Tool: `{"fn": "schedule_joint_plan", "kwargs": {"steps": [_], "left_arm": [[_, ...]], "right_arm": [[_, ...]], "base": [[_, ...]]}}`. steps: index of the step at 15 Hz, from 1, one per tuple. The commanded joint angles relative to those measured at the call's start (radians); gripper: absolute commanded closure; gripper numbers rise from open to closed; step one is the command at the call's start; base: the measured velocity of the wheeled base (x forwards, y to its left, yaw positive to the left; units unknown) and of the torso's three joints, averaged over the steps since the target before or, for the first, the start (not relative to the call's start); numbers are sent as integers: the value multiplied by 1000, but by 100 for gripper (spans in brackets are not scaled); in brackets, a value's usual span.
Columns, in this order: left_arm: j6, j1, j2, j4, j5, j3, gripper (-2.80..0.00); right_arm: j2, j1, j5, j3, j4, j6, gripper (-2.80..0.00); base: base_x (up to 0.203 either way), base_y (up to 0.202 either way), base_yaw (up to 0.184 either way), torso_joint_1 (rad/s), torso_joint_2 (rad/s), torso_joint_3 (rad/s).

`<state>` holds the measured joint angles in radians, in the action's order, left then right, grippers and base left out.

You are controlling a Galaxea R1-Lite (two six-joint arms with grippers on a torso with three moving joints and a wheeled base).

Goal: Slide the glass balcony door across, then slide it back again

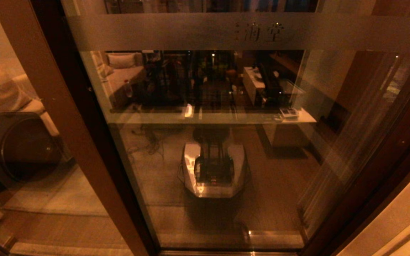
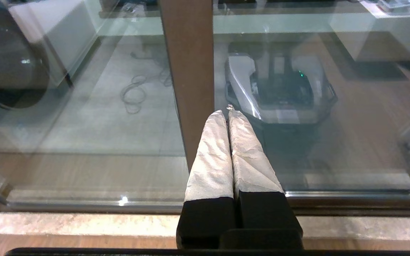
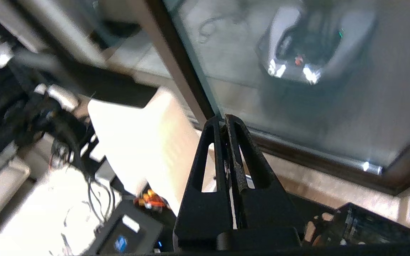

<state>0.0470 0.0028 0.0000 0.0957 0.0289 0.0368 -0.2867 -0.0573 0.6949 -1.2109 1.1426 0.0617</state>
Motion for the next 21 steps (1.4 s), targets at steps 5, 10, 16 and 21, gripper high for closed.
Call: {"fn": "schedule_joint_plan", "kwargs": {"steps": [5,10,16,21], "left_arm": [[1,0,2,1,0,0,0],[1,0,0,1,0,1,0],[1,0,2,1,0,0,0],[1,0,2,1,0,0,0]], "right_arm": [[193,68,-187,146,6,-65,0],[283,61,-584,549,-294,-172,0],[288,60,-667,1152,-1017,-210,0],[288,60,-655,1212,-1133,-178,0]], "base": [[0,0,0,0,0,0],[0,0,0,0,0,0],[0,0,0,0,0,0],[0,0,0,0,0,0]]}}
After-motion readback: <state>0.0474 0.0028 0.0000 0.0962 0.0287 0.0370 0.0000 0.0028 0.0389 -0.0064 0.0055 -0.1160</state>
